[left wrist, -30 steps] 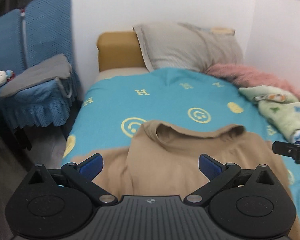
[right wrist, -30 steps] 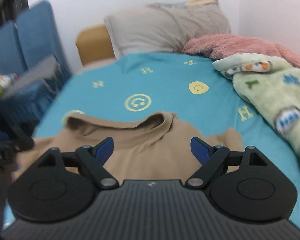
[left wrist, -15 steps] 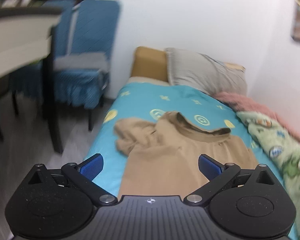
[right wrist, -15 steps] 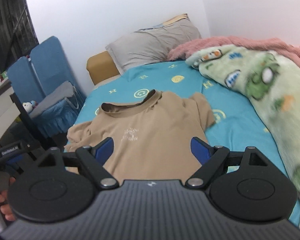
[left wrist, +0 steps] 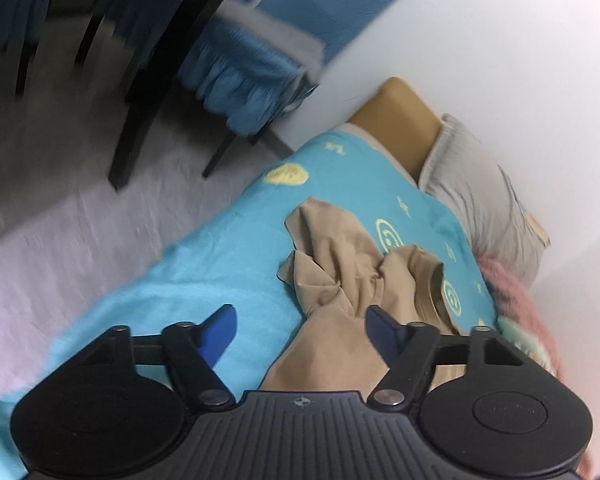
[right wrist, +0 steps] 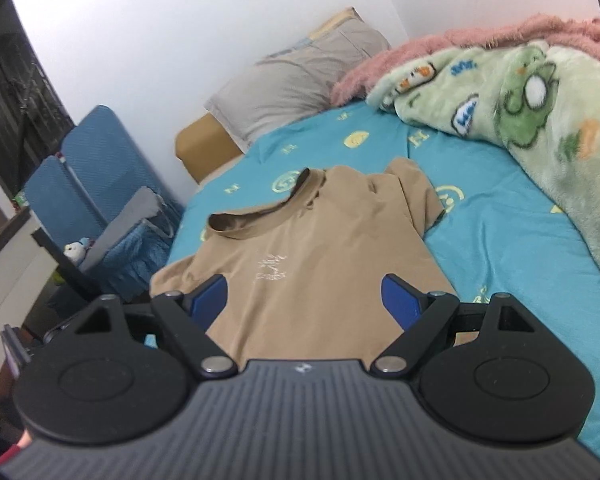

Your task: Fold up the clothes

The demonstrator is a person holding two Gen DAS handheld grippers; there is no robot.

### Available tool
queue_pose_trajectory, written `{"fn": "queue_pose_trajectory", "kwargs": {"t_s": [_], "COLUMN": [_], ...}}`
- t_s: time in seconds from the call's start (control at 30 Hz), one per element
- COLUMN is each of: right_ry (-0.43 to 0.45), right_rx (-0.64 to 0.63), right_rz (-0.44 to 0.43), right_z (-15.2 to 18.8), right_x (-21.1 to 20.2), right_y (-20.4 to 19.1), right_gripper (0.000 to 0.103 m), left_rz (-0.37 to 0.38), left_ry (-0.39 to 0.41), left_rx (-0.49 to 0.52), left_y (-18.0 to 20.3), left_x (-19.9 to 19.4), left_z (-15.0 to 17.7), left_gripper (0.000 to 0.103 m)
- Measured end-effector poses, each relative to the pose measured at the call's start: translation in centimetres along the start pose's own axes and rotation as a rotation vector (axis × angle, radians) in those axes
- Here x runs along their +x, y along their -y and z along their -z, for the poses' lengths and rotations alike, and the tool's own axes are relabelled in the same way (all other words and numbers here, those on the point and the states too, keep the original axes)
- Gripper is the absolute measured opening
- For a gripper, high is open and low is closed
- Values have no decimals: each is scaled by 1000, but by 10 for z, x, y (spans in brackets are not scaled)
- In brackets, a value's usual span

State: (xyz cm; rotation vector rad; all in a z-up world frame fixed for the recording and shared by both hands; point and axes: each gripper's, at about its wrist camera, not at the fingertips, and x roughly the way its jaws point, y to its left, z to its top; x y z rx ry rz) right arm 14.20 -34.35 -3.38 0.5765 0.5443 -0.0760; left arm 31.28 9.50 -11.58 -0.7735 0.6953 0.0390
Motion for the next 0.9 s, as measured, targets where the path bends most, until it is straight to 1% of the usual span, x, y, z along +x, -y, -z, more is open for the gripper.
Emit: {"fn": "queue_pose_trajectory", "kwargs": {"t_s": [0.13, 0.2, 0.33, 0.37, 0.4, 0.43, 0.47, 0.5, 0.53, 0.6, 0.67, 0.7, 0.77, 0.8, 0.83, 0.87, 0.9], "right_ry": [-38, -56, -93, -100, -106, -111, -117, -119, -120, -119, -110, -103, -88, -79, -71, -63, -56], "right_rx": [38, 57, 90, 92, 97, 101, 106, 107, 108, 106, 98, 93, 76, 64, 52, 39, 26], "right_rz": [4, 6, 12, 16, 20, 24, 27, 31, 34, 43, 56, 64, 82, 91, 101, 110, 112], "right_z": [-1, -2, -1, 0, 0, 1, 2, 2, 2, 3, 3, 3, 2, 1, 1, 0, 0], "right_x": [23, 35, 56, 59, 61, 63, 64, 65, 66, 66, 64, 63, 61, 61, 60, 59, 58], "right_y": [8, 11, 18, 18, 18, 19, 19, 19, 19, 18, 17, 17, 15, 15, 14, 13, 12], "right_gripper": [85, 85, 85, 85, 85, 85, 85, 85, 85, 85, 85, 85, 85, 85, 85, 85, 85], "left_rz": [15, 12, 24, 34, 39, 44, 40, 24, 14, -1, -36, -71, -209, -269, -316, -347, -353], "left_ry": [1, 0, 52, 36, 13, -11, -33, -36, -20, 29, 112, 143, 195, 209, 214, 210, 201], "left_rx": [-80, -112, -224, -246, -256, -266, -251, -211, -167, -92, -10, 58, 238, 302, 346, 372, 380], "left_y": [-2, 0, -5, -6, -7, -7, -5, 0, 5, 16, 27, 35, 54, 59, 62, 63, 63], "left_x": [47, 70, 96, 102, 107, 113, 116, 116, 113, 102, 83, 76, 70, 70, 71, 72, 73], "left_z": [-6, -9, -17, -20, -23, -25, -28, -32, -35, -44, -56, -61, -63, -62, -60, -58, -56], "left_gripper": [64, 58, 49, 39, 23, 13, 8, 7, 7, 6, 6, 6, 6, 6, 6, 7, 8]}}
